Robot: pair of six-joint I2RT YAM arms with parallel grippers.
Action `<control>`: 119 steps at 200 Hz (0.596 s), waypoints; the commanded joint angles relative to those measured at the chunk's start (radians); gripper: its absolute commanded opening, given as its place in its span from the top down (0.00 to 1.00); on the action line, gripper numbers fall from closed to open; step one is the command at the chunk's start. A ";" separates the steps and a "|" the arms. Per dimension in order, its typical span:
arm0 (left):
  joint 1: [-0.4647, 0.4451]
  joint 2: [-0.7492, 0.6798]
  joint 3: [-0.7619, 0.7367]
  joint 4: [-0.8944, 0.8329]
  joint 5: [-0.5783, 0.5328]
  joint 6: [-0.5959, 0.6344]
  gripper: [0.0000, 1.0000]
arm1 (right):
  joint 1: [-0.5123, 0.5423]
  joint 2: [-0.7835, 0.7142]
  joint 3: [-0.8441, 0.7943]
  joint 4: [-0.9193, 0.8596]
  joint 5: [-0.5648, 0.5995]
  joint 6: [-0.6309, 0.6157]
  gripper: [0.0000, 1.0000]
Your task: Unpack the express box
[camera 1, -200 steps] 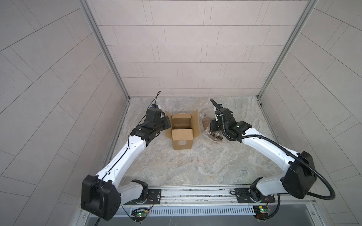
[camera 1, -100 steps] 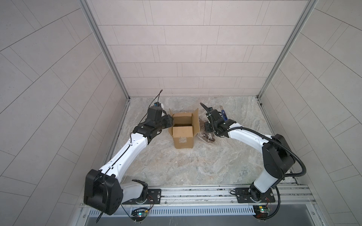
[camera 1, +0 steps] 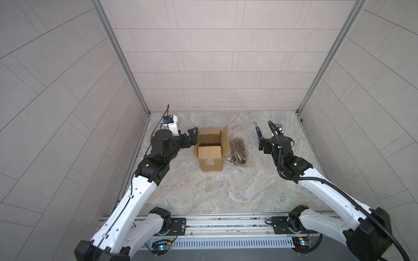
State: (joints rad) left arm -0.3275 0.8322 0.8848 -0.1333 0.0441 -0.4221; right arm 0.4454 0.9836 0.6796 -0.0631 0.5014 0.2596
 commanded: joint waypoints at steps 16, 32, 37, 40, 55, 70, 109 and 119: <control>0.001 -0.265 -0.333 0.265 -0.380 0.150 0.00 | -0.037 -0.087 -0.319 0.370 0.208 -0.193 0.00; -0.007 -0.343 -0.504 0.387 -0.588 0.173 0.00 | -0.069 -0.031 -0.392 0.516 0.170 -0.219 0.01; -0.007 -0.361 -0.559 0.434 -0.637 0.180 0.00 | -0.078 -0.001 -0.406 0.570 0.169 -0.230 0.01; -0.007 -0.368 -0.589 0.467 -0.662 0.186 0.00 | -0.083 0.020 -0.415 0.603 0.170 -0.233 0.00; -0.007 -0.360 -0.750 0.670 -0.744 0.245 0.00 | -0.135 0.152 -0.456 0.797 0.145 -0.243 0.01; -0.007 -0.275 -0.832 0.847 -0.796 0.316 0.00 | -0.175 0.294 -0.467 0.992 0.109 -0.286 0.00; 0.032 0.086 -0.839 1.139 -0.789 0.403 0.00 | -0.268 0.571 -0.419 1.228 -0.121 -0.304 0.00; 0.072 0.157 -0.827 1.183 -0.731 0.386 0.00 | -0.295 0.659 -0.425 1.351 -0.145 -0.288 0.01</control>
State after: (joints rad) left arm -0.3130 0.8631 0.0418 0.7490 -0.7021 -0.0780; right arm 0.1974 1.5059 0.2459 0.9630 0.4728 -0.0120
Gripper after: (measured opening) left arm 0.996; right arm 0.995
